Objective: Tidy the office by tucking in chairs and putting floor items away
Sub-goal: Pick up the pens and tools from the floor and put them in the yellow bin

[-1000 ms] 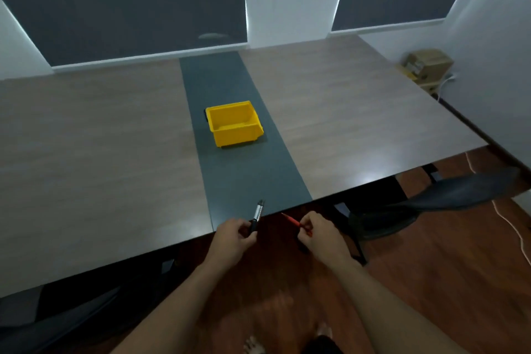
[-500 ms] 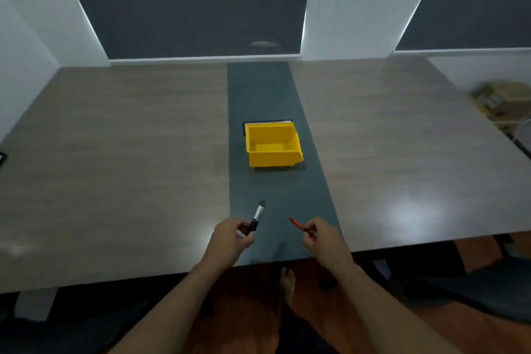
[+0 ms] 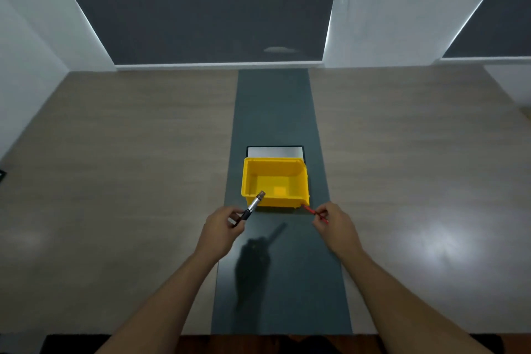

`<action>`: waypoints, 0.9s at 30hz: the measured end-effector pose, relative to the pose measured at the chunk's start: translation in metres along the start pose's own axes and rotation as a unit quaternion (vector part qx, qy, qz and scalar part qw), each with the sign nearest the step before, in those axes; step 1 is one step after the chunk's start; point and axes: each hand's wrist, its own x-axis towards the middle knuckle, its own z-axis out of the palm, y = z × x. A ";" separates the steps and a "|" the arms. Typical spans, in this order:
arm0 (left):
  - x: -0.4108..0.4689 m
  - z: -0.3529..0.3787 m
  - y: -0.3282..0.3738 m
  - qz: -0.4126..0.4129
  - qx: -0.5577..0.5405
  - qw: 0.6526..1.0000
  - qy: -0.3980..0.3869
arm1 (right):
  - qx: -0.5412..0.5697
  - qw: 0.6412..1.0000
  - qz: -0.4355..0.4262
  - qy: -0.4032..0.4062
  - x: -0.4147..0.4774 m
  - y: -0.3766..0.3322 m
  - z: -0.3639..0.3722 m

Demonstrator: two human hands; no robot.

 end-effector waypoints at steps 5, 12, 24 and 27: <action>0.065 0.011 0.018 0.013 0.047 0.999 0.005 | 0.008 1.000 -0.015 -0.008 0.065 0.008 -0.010; 0.123 0.036 0.030 0.049 0.145 0.987 -0.039 | -0.026 0.994 -0.013 -0.110 0.119 0.011 -0.003; 0.149 0.048 0.019 0.045 0.217 0.970 -0.098 | -0.055 0.980 -0.035 -0.189 0.143 -0.008 0.033; 0.141 0.040 0.016 0.056 0.190 0.975 -0.103 | -0.055 0.977 -0.040 -0.202 0.142 -0.018 0.041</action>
